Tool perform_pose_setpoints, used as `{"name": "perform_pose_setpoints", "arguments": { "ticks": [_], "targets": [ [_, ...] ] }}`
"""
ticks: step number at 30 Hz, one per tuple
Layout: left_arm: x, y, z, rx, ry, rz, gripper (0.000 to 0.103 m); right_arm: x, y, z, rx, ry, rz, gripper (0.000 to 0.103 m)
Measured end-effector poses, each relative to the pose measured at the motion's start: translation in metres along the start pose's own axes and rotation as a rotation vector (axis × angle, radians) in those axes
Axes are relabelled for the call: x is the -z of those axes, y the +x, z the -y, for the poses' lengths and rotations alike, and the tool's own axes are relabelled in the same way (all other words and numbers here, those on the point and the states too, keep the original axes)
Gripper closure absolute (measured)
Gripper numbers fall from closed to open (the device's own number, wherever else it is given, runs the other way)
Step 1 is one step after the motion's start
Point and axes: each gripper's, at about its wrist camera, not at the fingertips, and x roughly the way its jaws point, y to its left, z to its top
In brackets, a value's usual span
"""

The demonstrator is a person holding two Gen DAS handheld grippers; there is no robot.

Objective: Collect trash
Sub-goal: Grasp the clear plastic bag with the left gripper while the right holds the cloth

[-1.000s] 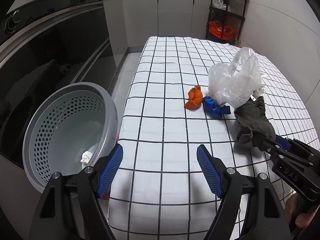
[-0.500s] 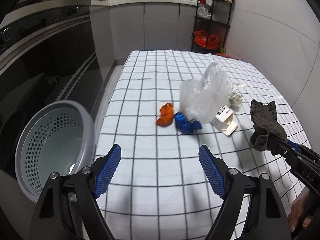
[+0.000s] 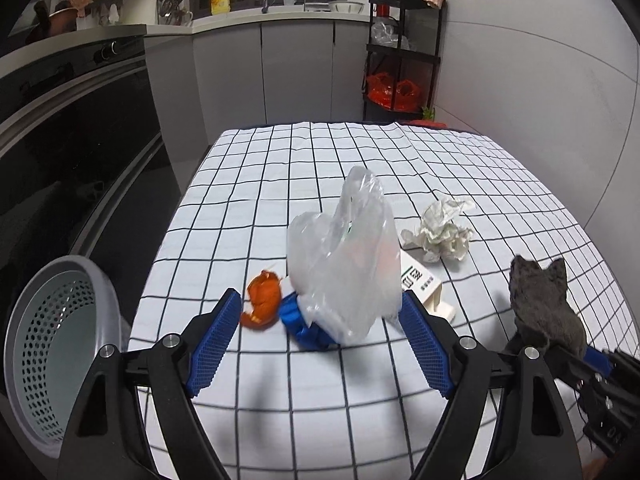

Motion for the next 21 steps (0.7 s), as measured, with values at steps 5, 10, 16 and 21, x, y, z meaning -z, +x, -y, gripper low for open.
{"name": "perform_pose_setpoints", "arguments": {
  "ticks": [5,10,16,21],
  "targets": [
    [-0.005,0.011,0.004,0.023,-0.008,-0.027,0.069,0.001,0.003,0.003,-0.002,0.005,-0.007,0.07],
    [-0.004,0.011,-0.001,0.024,-0.016,-0.043,0.096,0.002,0.005,0.0,-0.008,0.002,-0.014,0.07],
    [-0.01,-0.013,-0.016,0.023,-0.031,-0.008,0.097,0.002,-0.001,-0.007,-0.022,-0.009,-0.003,0.07],
    [-0.014,-0.038,-0.033,-0.005,-0.047,0.027,0.097,-0.001,-0.011,-0.018,-0.035,-0.031,0.015,0.07]
  ]
}}
